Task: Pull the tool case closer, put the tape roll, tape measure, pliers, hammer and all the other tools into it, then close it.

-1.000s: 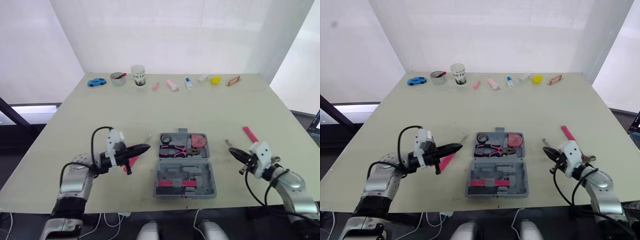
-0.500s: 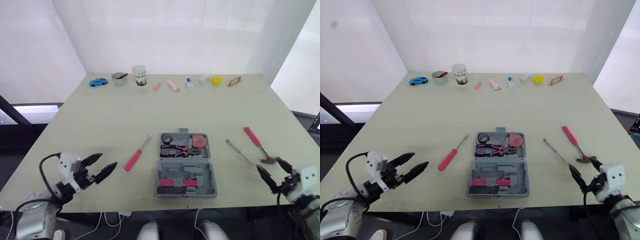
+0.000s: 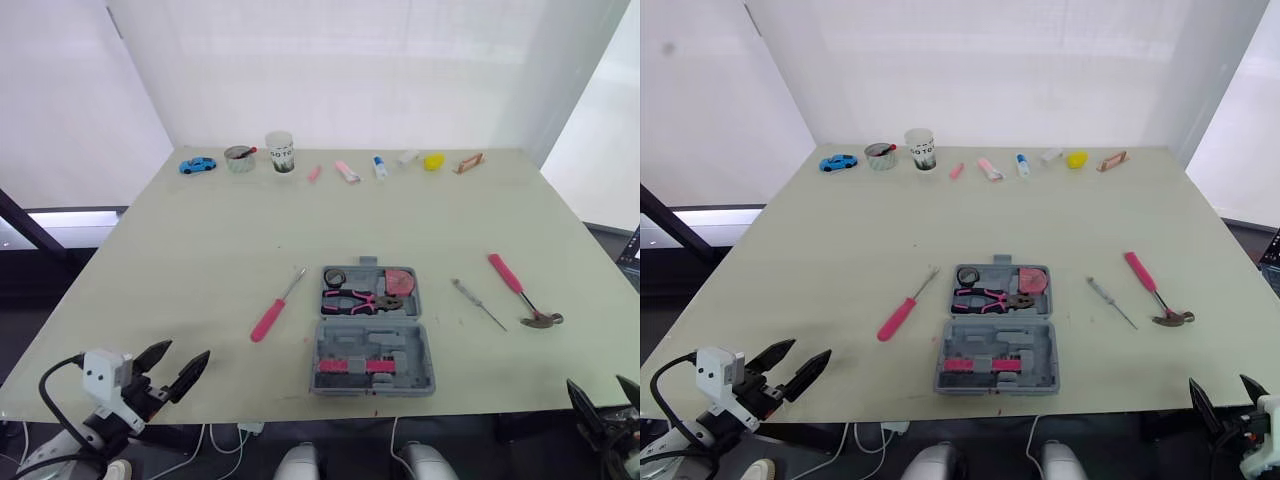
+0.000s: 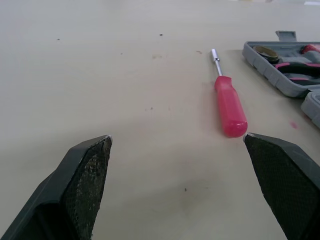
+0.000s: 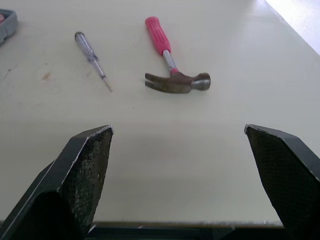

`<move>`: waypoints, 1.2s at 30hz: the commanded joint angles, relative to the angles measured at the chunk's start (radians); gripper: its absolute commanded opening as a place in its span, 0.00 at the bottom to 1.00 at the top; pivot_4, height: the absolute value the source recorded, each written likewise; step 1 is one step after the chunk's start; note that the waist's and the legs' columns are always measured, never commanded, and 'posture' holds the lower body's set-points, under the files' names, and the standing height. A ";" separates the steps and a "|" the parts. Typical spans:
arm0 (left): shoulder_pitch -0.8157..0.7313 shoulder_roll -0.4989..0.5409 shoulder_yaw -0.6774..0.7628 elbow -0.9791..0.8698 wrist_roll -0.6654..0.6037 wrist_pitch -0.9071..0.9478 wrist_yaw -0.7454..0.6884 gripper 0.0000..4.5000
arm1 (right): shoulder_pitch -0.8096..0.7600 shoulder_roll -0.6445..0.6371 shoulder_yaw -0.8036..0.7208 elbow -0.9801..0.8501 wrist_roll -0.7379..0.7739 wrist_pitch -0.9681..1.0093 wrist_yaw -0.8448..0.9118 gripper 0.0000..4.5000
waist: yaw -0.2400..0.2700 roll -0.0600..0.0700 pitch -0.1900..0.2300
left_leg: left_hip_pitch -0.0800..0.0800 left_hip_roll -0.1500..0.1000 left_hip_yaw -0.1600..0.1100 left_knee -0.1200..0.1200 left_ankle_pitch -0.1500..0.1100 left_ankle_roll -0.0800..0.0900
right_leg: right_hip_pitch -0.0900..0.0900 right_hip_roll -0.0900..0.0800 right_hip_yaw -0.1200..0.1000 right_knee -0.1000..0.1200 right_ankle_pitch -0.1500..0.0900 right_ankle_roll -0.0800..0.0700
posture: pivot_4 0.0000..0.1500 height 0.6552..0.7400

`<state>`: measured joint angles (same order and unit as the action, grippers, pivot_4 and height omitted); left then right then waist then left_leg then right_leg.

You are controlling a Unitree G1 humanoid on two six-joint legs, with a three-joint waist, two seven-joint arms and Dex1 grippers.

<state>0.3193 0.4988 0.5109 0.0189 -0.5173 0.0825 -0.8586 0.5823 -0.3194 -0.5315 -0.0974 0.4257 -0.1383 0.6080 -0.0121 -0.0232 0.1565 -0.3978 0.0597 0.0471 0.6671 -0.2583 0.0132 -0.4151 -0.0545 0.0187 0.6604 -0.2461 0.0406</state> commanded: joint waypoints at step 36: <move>-0.531 0.322 -0.411 -0.144 -0.031 0.154 -0.481 1.00 | -0.748 -0.223 0.404 0.305 -0.142 0.321 0.121 0.99 | -0.001 0.000 0.003 | -0.003 -0.005 0.004 -0.002 0.003 0.005 | 0.001 0.011 -0.001 -0.002 0.003 -0.004 | 1.00 1.00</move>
<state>-0.1958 0.8037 0.1040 -0.0775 -0.5170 0.2224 -1.3166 -0.1412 -0.5366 -0.1303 0.1821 0.2964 0.1905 0.7194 -0.0135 -0.0228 0.1591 -0.4008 0.0550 0.0512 0.6652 -0.2553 0.0183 -0.4143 -0.0435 0.0181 0.6585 -0.2433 0.0366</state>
